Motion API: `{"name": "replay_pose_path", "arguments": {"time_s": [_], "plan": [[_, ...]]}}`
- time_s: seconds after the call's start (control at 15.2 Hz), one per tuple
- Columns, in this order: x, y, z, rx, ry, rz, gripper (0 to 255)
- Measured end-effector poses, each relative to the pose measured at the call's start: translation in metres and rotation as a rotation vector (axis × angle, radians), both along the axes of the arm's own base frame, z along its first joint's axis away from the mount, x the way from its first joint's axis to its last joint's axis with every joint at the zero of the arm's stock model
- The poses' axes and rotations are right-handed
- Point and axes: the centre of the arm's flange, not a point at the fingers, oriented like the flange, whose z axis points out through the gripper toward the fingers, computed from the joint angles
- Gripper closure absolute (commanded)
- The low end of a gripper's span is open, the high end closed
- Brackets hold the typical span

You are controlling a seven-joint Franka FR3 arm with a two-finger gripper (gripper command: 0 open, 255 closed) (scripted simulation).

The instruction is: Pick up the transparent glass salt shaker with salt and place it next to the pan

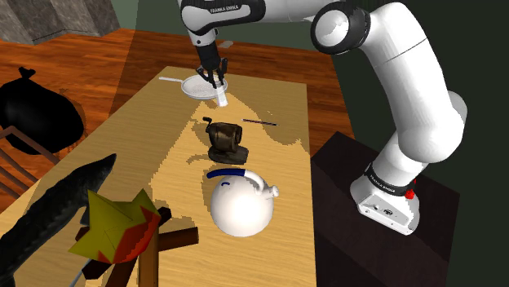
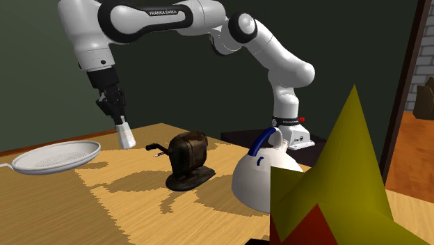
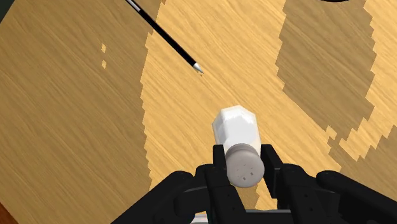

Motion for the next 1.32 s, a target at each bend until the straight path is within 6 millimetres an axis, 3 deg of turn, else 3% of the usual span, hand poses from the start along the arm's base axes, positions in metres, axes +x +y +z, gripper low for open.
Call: {"name": "replay_pose_path", "arguments": {"time_s": [0.73,1.19,1.25,1.32], "plan": [[-0.001,-0.001,-0.059,0.0,0.0,0.0,255],[-0.001,0.0,-0.066,0.0,0.0,0.0,255],[-0.001,0.0,-0.066,0.0,0.0,0.0,0],[-0.001,0.0,-0.066,0.0,0.0,0.0,0]]}}
